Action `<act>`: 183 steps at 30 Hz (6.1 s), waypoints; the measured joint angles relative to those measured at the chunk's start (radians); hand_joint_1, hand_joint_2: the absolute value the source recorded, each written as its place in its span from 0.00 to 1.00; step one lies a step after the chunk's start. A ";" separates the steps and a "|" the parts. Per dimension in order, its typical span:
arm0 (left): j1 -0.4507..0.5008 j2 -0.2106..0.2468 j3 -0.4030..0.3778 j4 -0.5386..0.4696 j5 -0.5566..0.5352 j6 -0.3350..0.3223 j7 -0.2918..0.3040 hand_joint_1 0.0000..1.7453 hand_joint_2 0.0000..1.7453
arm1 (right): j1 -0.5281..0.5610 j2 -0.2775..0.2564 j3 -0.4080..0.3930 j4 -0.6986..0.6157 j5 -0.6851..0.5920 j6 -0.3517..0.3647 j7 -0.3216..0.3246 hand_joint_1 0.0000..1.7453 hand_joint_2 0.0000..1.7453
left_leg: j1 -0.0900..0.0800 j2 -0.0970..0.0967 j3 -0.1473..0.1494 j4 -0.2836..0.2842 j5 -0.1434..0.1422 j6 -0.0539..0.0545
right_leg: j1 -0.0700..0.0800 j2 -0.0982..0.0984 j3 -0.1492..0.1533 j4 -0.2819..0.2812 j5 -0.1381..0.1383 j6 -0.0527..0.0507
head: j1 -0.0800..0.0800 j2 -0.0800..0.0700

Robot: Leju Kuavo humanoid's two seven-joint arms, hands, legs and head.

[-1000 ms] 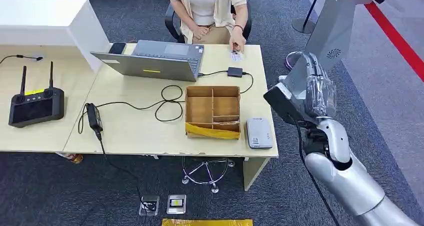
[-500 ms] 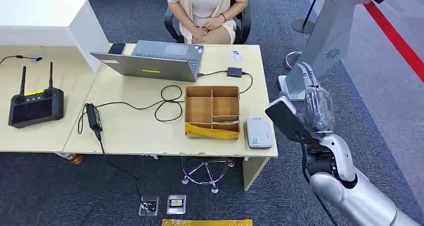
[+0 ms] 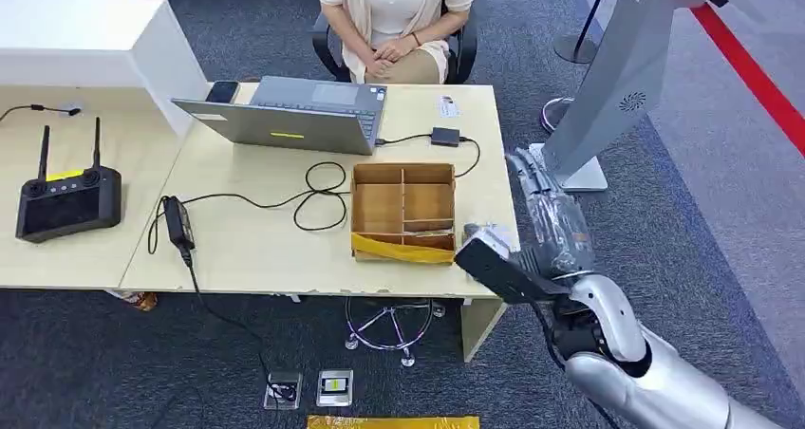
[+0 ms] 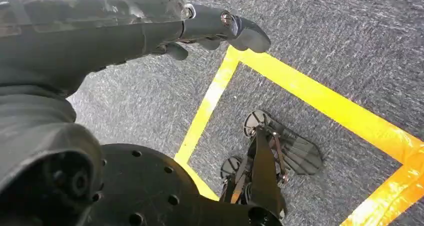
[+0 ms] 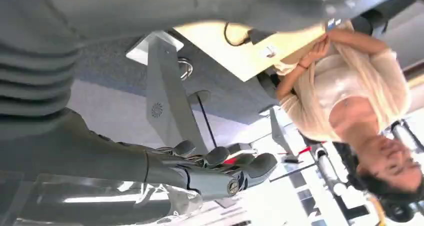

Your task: Pass the card to the sensor for recognition and then transmit it.

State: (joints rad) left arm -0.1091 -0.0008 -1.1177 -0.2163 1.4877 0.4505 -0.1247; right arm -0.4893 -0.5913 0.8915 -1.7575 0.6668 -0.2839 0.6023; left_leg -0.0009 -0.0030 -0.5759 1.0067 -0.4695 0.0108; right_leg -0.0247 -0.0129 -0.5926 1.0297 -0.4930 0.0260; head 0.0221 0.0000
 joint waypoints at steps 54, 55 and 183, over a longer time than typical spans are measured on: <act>-0.001 0.002 -0.003 -0.001 -0.085 -0.052 0.020 0.00 0.00 | -0.090 0.215 0.112 0.304 0.204 0.237 -0.009 0.00 1.00 | 0.001 0.000 0.000 0.000 0.000 0.000 | 0.001 0.000 0.000 0.000 0.000 0.000 | 0.000 0.000; -0.001 0.002 -0.003 -0.001 -0.086 -0.052 0.020 0.00 0.00 | -0.093 0.221 0.111 0.316 0.205 0.236 -0.010 0.00 1.00 | 0.001 0.000 0.000 0.000 0.000 0.000 | 0.001 0.000 0.000 0.000 0.000 0.000 | 0.000 0.000; -0.002 0.003 -0.010 0.000 -0.096 -0.073 -0.002 0.00 0.00 | -0.139 0.472 0.024 0.800 0.250 0.193 -0.125 0.00 1.00 | 0.001 0.000 0.000 0.000 0.000 0.000 | 0.001 0.001 0.000 0.000 0.000 0.000 | 0.000 0.000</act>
State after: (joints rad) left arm -0.1106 0.0019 -1.1280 -0.2167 1.3912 0.3773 -0.1267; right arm -0.6283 -0.1194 0.9155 -0.9575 0.9167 -0.0912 0.4772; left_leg 0.0003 -0.0029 -0.5758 1.0066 -0.4694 0.0105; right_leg -0.0236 -0.0122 -0.5928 1.0300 -0.4933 0.0255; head 0.0221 0.0000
